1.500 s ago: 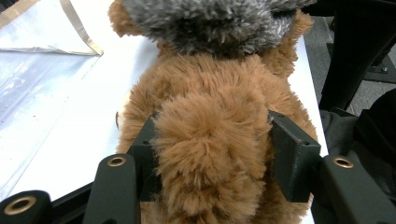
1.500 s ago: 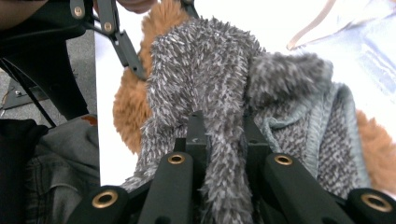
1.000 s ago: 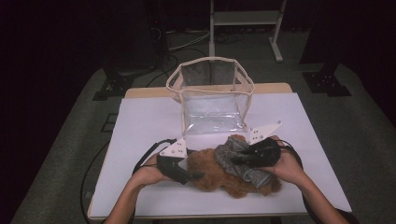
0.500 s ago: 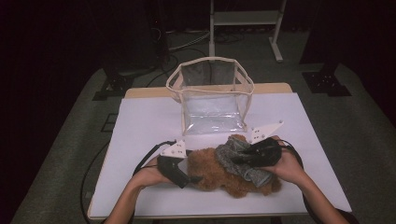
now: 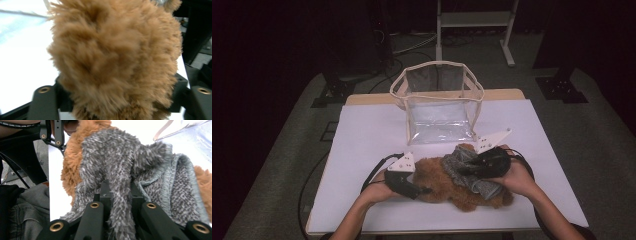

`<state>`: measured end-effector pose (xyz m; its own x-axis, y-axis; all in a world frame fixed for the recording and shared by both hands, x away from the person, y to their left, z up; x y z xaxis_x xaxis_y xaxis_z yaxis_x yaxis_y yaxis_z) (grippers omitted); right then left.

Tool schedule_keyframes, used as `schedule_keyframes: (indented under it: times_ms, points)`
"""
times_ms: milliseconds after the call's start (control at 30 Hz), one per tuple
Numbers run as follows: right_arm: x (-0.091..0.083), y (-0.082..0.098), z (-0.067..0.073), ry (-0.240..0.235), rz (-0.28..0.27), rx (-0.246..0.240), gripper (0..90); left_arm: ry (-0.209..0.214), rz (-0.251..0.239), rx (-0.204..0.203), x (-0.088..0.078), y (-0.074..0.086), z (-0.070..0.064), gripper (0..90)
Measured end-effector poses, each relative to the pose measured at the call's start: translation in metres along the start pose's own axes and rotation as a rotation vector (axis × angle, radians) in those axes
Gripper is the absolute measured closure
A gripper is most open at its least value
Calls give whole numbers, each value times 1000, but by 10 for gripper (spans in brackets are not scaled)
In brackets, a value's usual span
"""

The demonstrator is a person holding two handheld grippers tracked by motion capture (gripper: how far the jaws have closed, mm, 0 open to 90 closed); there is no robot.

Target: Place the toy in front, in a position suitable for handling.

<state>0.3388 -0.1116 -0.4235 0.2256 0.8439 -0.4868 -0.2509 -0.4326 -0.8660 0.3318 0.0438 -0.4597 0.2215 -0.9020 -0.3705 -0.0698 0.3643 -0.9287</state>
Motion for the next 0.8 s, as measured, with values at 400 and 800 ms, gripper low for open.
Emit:
schedule_keyframes:
  times_ms: [400, 800]
  points:
    - [3, -47, 12, -48, -141, -3, 784, -61, -104, 83, -43, -60, 6, 369]
    - [10, -90, 24, -123, -289, 18, 786, -89, -37, 185, -80, -100, 12, 379]
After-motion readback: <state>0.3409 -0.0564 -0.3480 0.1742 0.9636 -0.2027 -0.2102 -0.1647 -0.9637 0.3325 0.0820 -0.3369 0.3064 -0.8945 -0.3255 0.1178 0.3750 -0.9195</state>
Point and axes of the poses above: each handheld gripper's, and its own axes: x roughly forward along the jaws, y roughly out of its underside, z roughly to its left, the point moved 9 cm from there along x, roughly forward along the jaws, and after that the axes turned 11 degrees about -z, right-handed, at the moved point
